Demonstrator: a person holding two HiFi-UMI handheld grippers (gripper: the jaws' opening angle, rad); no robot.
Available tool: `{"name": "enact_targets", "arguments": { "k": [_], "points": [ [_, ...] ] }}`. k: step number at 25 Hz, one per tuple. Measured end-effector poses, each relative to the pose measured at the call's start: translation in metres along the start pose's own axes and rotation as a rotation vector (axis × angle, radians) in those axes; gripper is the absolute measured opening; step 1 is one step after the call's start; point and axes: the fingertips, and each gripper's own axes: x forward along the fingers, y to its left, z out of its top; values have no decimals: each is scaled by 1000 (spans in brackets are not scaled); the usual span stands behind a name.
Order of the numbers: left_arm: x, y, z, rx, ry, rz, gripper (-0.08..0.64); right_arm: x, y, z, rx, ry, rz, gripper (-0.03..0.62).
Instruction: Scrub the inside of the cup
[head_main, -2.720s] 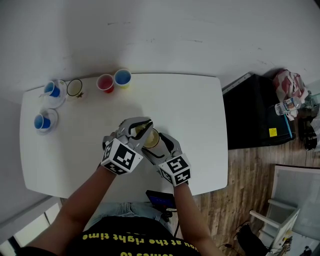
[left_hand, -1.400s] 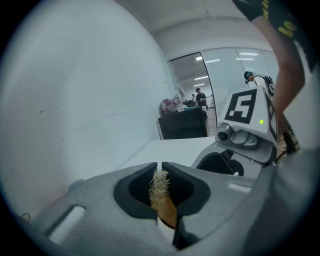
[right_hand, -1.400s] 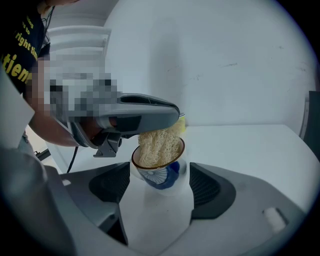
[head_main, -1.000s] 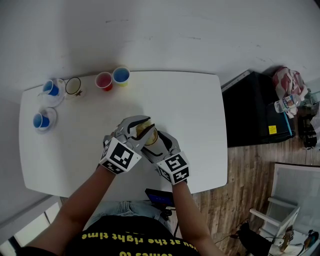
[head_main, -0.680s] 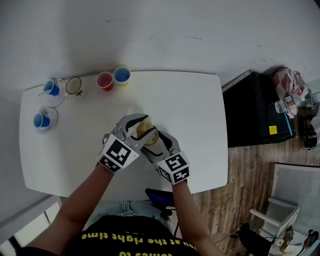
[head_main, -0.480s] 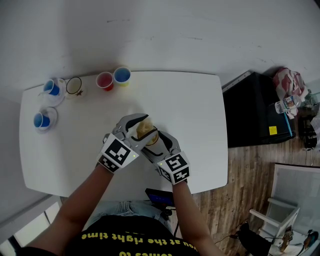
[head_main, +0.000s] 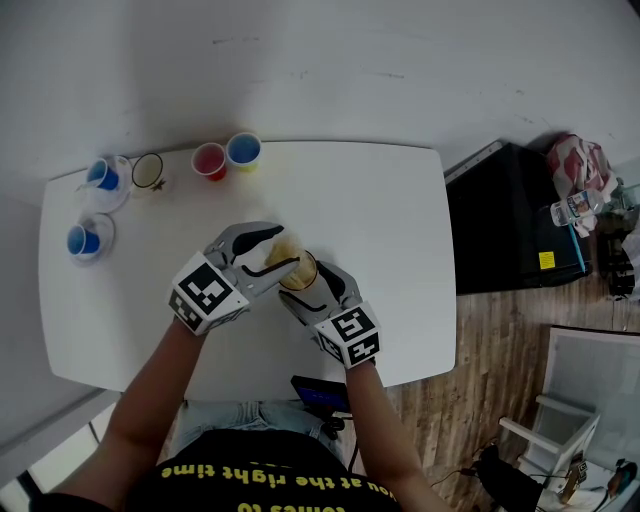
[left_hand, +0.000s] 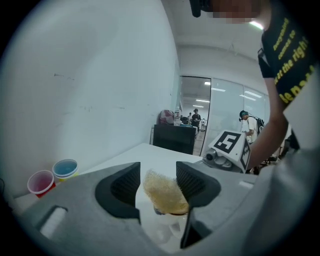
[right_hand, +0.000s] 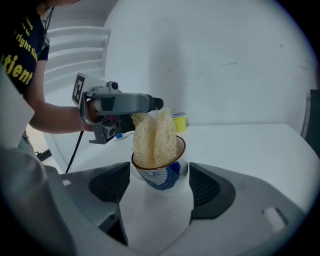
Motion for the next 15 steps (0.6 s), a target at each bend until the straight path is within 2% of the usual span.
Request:
{"name": "enact_targets", "arguments": {
  "k": [4,10,15],
  "points": [
    [5,-9,-11,-17,49,-50,259,1,1,0,2,2,4,371],
    [10,-11,-14,-18,54,-65,259,1,0,0,1,1,4,371],
    [10,-9,-16,-7,74,-49,197,1,-1,1,4,-3,1,371]
  ]
}}
